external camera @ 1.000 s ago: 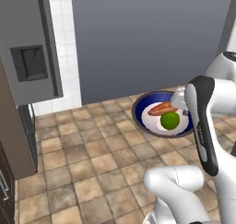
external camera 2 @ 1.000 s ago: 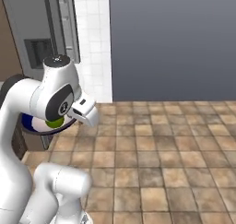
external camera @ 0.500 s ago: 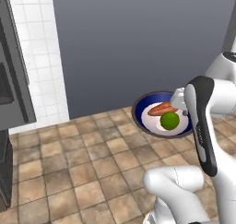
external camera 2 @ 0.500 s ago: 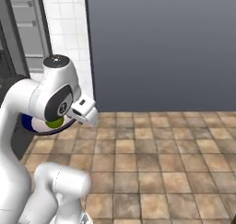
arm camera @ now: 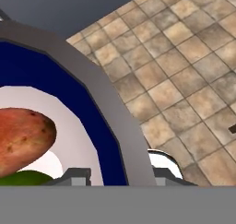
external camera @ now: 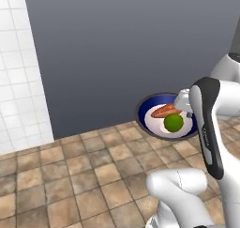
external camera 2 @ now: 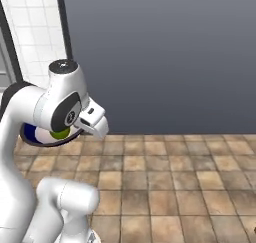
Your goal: Place the bowl with the lime and sweet potato on the top shelf of the fridge. Place the bowl with the steaks on the second highest shelf of the fridge.
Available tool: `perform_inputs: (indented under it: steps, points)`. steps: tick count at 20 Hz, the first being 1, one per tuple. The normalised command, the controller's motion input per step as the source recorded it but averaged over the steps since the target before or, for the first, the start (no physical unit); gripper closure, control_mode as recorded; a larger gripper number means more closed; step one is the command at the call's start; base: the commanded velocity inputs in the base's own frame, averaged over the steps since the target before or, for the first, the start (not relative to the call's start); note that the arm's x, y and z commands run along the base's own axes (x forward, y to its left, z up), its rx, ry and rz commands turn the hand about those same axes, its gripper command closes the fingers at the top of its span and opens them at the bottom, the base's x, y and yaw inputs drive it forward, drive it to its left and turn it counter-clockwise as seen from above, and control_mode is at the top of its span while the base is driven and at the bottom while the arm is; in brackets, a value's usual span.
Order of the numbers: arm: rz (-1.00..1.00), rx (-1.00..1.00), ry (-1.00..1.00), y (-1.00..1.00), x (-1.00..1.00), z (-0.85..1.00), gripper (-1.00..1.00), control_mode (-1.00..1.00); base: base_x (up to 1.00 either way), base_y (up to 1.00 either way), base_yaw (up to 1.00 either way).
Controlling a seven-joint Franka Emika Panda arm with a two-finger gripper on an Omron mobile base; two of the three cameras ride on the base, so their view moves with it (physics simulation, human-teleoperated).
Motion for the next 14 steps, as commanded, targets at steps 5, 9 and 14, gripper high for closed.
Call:
perform_inputs:
  steps: [5,9,14]
  points:
    - [0.0,0.0,0.0,0.0,0.0,0.0,1.0,1.0,1.0,-0.03,0.11]
    - [0.0,0.0,0.0,0.0,0.0,0.0,1.0,1.0,1.0,0.0,0.24]
    - [0.0,0.0,0.0,0.0,0.0,0.0,1.0,1.0,1.0,-0.02,0.41]
